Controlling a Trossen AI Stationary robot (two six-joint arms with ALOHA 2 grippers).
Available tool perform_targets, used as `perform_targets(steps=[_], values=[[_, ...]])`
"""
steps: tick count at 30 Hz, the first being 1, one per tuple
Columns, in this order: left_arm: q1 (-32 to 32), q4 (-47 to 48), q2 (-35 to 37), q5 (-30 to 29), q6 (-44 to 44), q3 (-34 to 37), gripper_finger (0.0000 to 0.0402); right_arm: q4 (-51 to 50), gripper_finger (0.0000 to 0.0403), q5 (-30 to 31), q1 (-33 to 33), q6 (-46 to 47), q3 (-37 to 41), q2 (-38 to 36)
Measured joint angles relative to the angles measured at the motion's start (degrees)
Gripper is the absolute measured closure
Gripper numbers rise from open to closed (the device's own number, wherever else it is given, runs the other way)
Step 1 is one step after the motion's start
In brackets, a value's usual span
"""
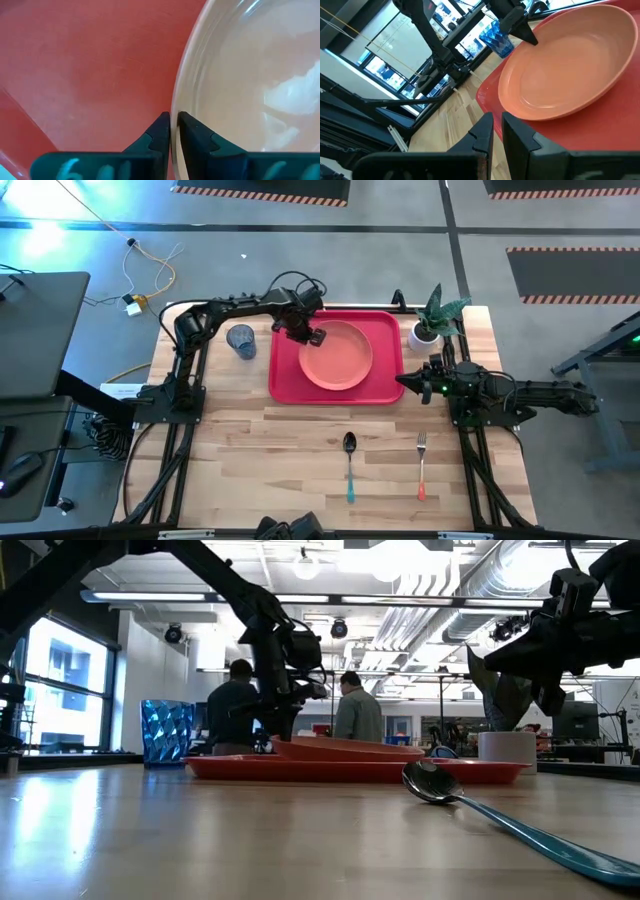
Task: Pick and place plate/cup/fork/spoon on tray
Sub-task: Put the orange plate on the red tray, then put the orange fork to the right of the orange plate on the red tray
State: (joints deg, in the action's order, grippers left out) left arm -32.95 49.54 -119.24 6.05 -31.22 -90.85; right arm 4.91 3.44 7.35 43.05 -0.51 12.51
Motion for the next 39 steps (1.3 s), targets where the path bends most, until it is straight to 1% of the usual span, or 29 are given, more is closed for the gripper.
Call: perform_targets(steps=[8, 15, 19, 24, 31, 39], values=[[0.0, -0.1, 0.0, 0.1, 0.0, 0.0, 0.035, 0.0, 0.0373, 0.0, 0.0, 0.0, 0.0, 0.0], [0.0, -0.1, 0.0, 0.4, 0.0, 0.0, 0.0347, 0.0, 0.0373, 0.0, 0.0, 0.0, 0.0, 0.0], [-0.4, 0.0, 0.1, 3.0, -0.1, 0.0, 0.0348, 0.0, 0.0373, 0.0, 0.0, -1.5, -0.4, 0.0], [-0.6, 2.0, 0.3, 5.3, 1.4, -2.6, 0.035, 0.6, 0.0373, 0.0, 0.0, -6.9, -3.3, 0.0], [-0.7, 4.6, 0.3, 5.3, 3.8, -6.9, 0.035, 0.5, 0.0373, -0.1, 0.0, -11.5, -8.1, 0.0], [-0.3, 6.8, 0.3, 5.3, 7.4, -13.2, 0.035, 0.5, 0.0373, -0.2, 0.0, -16.8, -15.4, 0.0]])
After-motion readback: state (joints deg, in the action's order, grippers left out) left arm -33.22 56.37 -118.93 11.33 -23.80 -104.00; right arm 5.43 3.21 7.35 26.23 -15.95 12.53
